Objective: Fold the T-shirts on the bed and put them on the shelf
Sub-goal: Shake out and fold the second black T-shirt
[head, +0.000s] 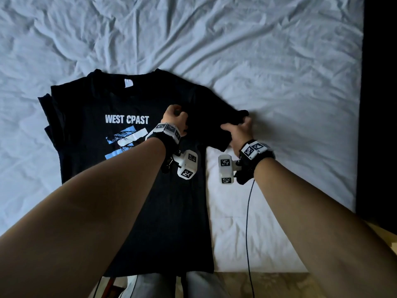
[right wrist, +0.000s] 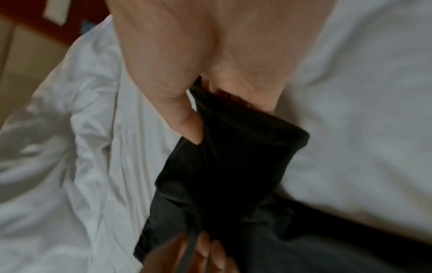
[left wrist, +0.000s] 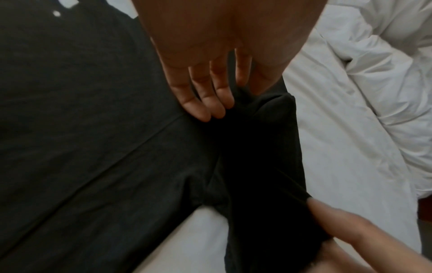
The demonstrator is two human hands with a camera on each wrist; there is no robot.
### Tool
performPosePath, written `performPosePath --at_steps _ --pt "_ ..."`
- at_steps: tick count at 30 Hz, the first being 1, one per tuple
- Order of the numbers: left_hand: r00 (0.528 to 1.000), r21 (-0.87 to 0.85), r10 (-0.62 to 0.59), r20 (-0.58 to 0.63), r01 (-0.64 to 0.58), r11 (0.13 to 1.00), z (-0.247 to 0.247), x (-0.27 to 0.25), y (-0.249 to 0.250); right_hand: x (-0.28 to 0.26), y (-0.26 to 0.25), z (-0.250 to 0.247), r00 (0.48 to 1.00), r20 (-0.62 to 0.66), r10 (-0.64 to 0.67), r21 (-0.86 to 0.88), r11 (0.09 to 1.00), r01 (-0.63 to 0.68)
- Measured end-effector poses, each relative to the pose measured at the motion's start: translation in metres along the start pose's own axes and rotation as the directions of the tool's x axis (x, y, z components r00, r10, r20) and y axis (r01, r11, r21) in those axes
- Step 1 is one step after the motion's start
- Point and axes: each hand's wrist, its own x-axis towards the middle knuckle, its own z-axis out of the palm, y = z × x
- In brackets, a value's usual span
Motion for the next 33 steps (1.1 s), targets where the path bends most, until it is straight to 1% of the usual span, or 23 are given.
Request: performPosePath --at_steps 1,2,3,5,7,8,10,12,16,19,21,22,26,29,30,32,33 --pt "1.000 0.003 -0.008 0.000 0.008 1.000 0.001 -0.002 0.000 -0.003 0.000 0.000 1.000 0.003 0.030 0.085 0.996 -0.030" --pt "1.000 0.011 -0.013 -0.002 0.013 1.000 0.001 -0.002 -0.001 -0.005 0.001 -0.001 0.998 0.021 0.063 0.122 0.990 -0.065" --pt "1.000 0.028 -0.016 -0.005 0.016 0.999 0.001 -0.004 -0.001 -0.006 0.004 -0.002 0.995 0.054 0.086 0.118 0.989 -0.092" --pt "1.000 0.054 -0.021 -0.010 0.021 0.998 0.001 -0.006 -0.001 -0.004 0.011 -0.005 0.990 0.104 0.091 0.042 0.995 -0.095" --pt "1.000 0.054 -0.024 -0.012 0.025 0.998 0.001 -0.008 -0.001 -0.006 0.013 -0.007 0.985 0.151 0.088 -0.075 0.994 -0.078" --pt "1.000 0.051 -0.025 -0.009 0.026 0.998 0.001 -0.009 0.000 -0.010 0.011 -0.007 0.980 0.180 0.082 -0.136 0.989 -0.057" --pt "1.000 0.047 -0.025 -0.003 0.025 0.999 0.001 -0.012 0.000 -0.013 0.012 -0.009 0.982 0.191 0.018 -0.250 0.968 0.031" --pt "1.000 0.036 -0.027 0.004 0.027 0.999 0.000 -0.015 0.000 -0.008 0.019 -0.014 0.985 0.166 -0.039 -0.312 0.946 0.090" --pt "1.000 0.037 -0.014 0.013 0.013 0.999 -0.001 -0.022 0.000 -0.008 0.024 -0.022 0.994 0.096 -0.053 -0.409 0.908 0.088" --pt "1.000 0.068 -0.008 0.004 0.008 0.998 -0.002 -0.023 -0.001 -0.009 0.022 -0.025 0.991 0.070 -0.111 -0.546 0.828 0.132" --pt "1.000 0.097 -0.010 -0.005 0.011 0.995 -0.003 -0.024 -0.002 -0.011 0.020 -0.024 0.989 0.044 -0.142 -0.603 0.786 0.140" --pt "1.000 0.115 -0.013 -0.005 0.014 0.993 -0.004 -0.025 -0.001 -0.010 0.022 -0.022 0.988 0.022 -0.154 -0.615 0.777 0.135" --pt "1.000 0.182 -0.026 0.009 0.024 0.983 -0.010 -0.032 0.000 -0.010 0.034 -0.022 0.981 -0.069 -0.184 -0.598 0.795 0.107" --pt "0.999 0.200 -0.027 0.041 0.018 0.980 -0.018 -0.038 0.000 -0.013 0.035 -0.025 0.980 -0.110 -0.164 -0.682 0.730 0.046" --pt "0.997 0.190 -0.036 0.062 0.024 0.981 -0.021 -0.041 0.001 -0.016 0.033 -0.025 0.981 -0.117 -0.158 -0.691 0.722 0.034" --pt "0.992 0.165 -0.064 0.112 0.045 0.985 -0.027 -0.045 -0.001 -0.024 0.029 -0.022 0.981 -0.116 -0.157 -0.668 0.743 0.040" --pt "0.989 0.145 -0.077 0.125 0.059 0.988 -0.031 -0.047 -0.003 -0.026 0.028 -0.019 0.978 -0.112 -0.178 -0.646 0.761 0.064"
